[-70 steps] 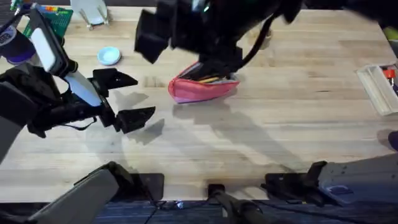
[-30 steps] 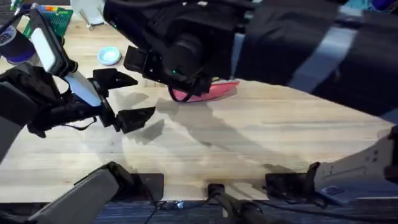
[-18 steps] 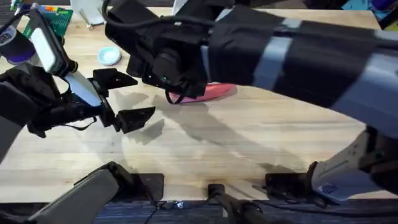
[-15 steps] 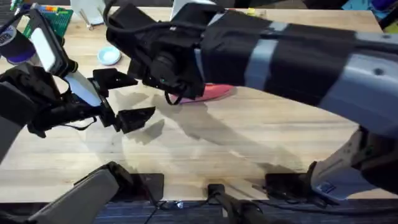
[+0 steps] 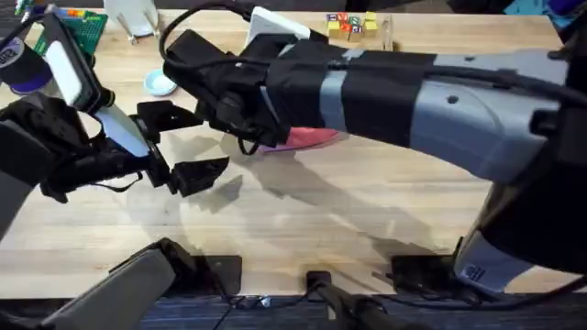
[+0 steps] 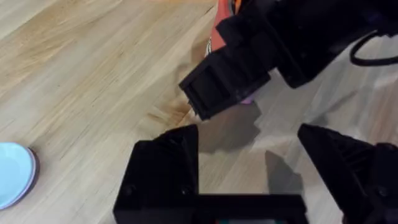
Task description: Unzip the bag, pick up the pens from the table one at a time and place them inside, then zip the bag closed.
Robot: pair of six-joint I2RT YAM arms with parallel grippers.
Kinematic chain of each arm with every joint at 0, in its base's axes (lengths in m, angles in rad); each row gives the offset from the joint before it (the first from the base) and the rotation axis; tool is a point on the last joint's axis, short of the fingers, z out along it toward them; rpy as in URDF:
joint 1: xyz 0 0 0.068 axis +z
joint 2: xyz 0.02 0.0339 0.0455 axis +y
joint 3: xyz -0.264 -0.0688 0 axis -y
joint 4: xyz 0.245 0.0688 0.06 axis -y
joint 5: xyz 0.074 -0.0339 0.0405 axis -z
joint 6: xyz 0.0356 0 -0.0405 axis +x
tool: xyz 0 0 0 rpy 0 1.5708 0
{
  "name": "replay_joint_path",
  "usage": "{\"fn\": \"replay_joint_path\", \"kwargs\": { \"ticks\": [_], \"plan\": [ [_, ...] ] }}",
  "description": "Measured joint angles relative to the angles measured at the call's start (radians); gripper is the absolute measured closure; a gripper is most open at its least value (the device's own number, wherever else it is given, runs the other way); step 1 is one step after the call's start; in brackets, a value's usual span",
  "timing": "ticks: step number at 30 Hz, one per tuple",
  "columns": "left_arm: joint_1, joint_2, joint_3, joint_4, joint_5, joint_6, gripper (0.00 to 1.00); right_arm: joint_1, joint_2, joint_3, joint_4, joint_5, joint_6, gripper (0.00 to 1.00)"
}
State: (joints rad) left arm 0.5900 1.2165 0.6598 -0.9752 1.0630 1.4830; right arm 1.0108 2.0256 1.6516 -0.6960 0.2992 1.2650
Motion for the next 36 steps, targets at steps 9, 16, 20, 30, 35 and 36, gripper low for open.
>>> {"fn": "replay_joint_path", "kwargs": {
  "ticks": [9, 16, 20, 30, 35, 36],
  "plan": [
    [0.000, 0.000, 0.000, 0.000, 0.000, 0.000, 0.006, -0.023, 0.002, -0.002, -0.005, 0.019, 0.004, 0.404],
    [0.000, 0.000, 0.000, 0.000, 0.000, 0.000, 0.006, -0.026, 0.002, -0.006, -0.012, 0.026, 0.007, 0.654],
    [0.000, 0.000, 0.000, 0.000, 0.000, 0.000, 0.006, -0.026, 0.002, -0.006, -0.018, 0.029, 0.007, 0.810],
    [0.000, 0.000, 0.000, 0.000, 0.000, 0.000, 0.006, -0.026, 0.002, -0.006, -0.014, 0.029, 0.007, 0.969],
    [0.000, 0.000, 0.000, 0.000, 0.000, 0.000, 0.006, -0.026, 0.002, -0.006, -0.014, 0.029, 0.007, 0.971],
    [0.000, 0.000, 0.000, 0.000, 0.000, 0.000, 0.007, -0.026, 0.002, -0.006, -0.014, 0.029, 0.007, 0.971]
  ]
}}
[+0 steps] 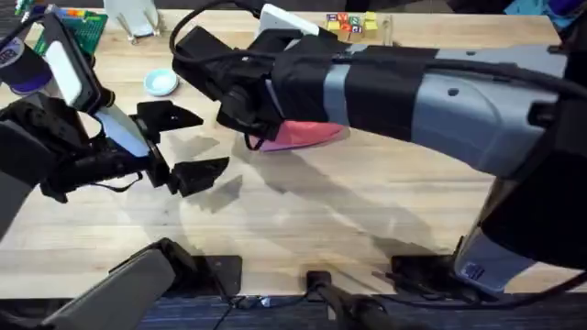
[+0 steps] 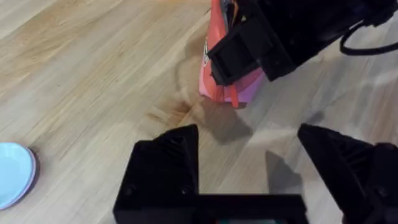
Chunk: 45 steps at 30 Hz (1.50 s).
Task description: Unzip the bag, pick up the pens from the table one at a time and place them inside, then zip the bag closed.
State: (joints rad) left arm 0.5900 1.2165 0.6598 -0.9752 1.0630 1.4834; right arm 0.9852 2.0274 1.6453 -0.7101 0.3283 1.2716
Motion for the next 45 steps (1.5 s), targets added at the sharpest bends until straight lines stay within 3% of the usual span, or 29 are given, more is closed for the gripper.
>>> {"fn": "replay_joint_path", "kwargs": {
  "ticks": [7, 19, 34, 45],
  "plan": [
    [0.000, 0.000, 0.000, 0.000, 0.000, 0.002, 0.006, 0.000, -0.018, -0.002, 0.000, -0.001, -0.036, 0.972],
    [0.000, 0.000, 0.000, 0.000, 0.000, 0.002, 0.006, -0.023, -0.157, -0.006, -0.012, 0.000, -0.135, 0.971],
    [0.000, 0.000, 0.000, 0.007, 0.000, 0.002, 0.006, -0.034, -0.160, -0.006, -0.010, -0.007, -0.143, 0.971],
    [0.000, 0.000, 0.000, 0.026, 0.059, 0.002, 0.007, -0.035, -0.160, -0.006, -0.010, -0.015, -0.143, 0.971]
  ]
}}
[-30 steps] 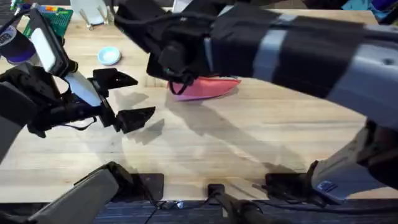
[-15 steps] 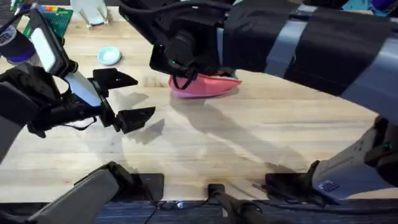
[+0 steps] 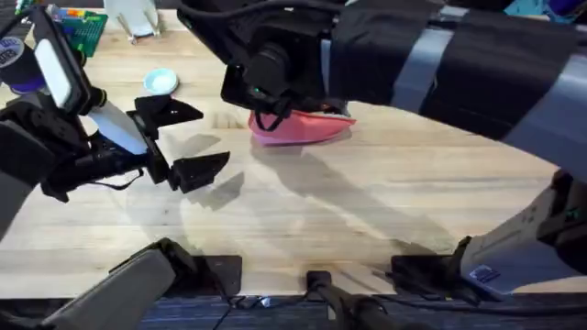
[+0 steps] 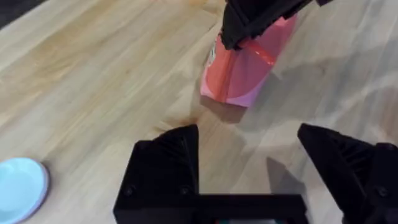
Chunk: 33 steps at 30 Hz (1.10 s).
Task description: Unzip the bag, pick up the pens from the table one at a time and place them inside, then zip the bag closed.
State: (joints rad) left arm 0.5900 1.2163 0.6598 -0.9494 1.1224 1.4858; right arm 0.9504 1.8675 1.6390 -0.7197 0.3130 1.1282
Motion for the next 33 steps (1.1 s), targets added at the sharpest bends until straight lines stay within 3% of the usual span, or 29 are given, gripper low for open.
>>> {"fn": "replay_joint_path", "kwargs": {
  "ticks": [6, 12, 23, 33],
  "plan": [
    [-0.016, 0.000, 0.000, 0.065, 0.008, 0.000, 0.007, 0.000, 0.000, 0.000, 0.000, -0.001, 0.000, 0.971],
    [-0.086, 0.028, 0.000, 0.182, 0.012, -0.035, 0.007, 0.000, 0.000, 0.000, 0.000, -0.003, 0.000, 0.971],
    [-0.263, 0.240, 0.000, 0.510, 0.049, -0.257, 0.007, -0.001, 0.000, 0.000, 0.000, -0.003, 0.000, 0.971],
    [-0.381, 0.406, 0.000, 0.798, 0.117, -0.475, 0.007, -0.001, 0.000, 0.000, 0.000, -0.003, 0.000, 0.971]
  ]
}}
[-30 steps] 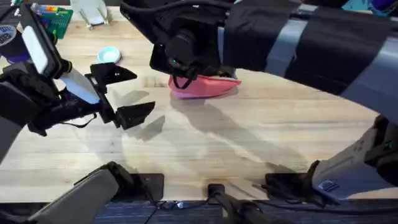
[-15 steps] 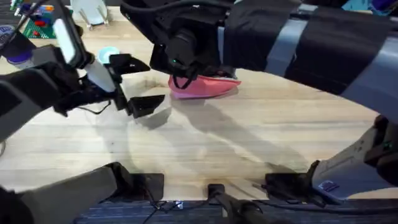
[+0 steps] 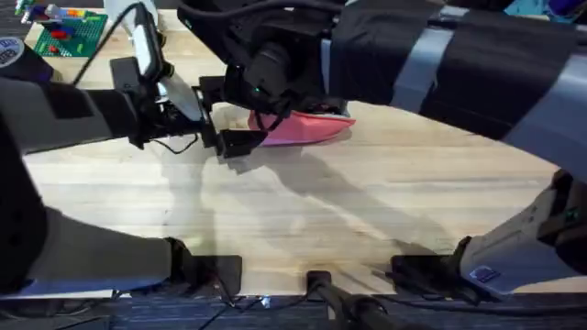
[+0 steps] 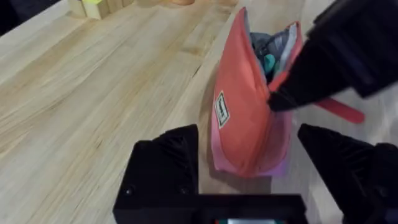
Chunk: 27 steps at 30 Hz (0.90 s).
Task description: Unzip the bag, pick up the pens from the table one at a time and place them inside, then zip the bag closed.
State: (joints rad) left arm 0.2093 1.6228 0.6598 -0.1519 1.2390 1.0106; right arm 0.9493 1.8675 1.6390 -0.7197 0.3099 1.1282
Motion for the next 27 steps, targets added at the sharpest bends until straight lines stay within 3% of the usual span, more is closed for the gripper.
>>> {"fn": "replay_joint_path", "kwargs": {
  "ticks": [7, 10, 12, 17, 21, 27],
  "plan": [
    [-0.056, 0.033, 0.000, 0.112, 0.012, -0.121, 0.006, -0.002, 0.000, 0.000, 0.000, 0.000, 0.000, 0.971],
    [-0.061, 0.033, 0.000, 0.116, 0.019, -0.143, 0.075, -0.005, 0.000, 0.000, 0.000, -0.001, 0.000, 0.971],
    [-0.061, 0.033, 0.000, 0.116, 0.021, -0.153, 0.157, -0.007, 0.000, 0.000, 0.000, -0.001, 0.000, 0.971],
    [-0.062, 0.033, 0.000, 0.115, 0.025, -0.165, 0.632, -0.014, 0.000, 0.000, 0.002, -0.004, 0.000, 0.971],
    [-0.063, 0.033, 0.000, 0.115, 0.017, -0.170, 0.913, -0.024, 0.000, 0.000, -0.010, -0.004, -0.001, 0.971],
    [-0.065, 0.033, 0.000, 0.115, 0.013, -0.169, 0.955, -0.045, 0.000, 0.000, -0.037, -0.012, -0.065, 0.972]
  ]
}}
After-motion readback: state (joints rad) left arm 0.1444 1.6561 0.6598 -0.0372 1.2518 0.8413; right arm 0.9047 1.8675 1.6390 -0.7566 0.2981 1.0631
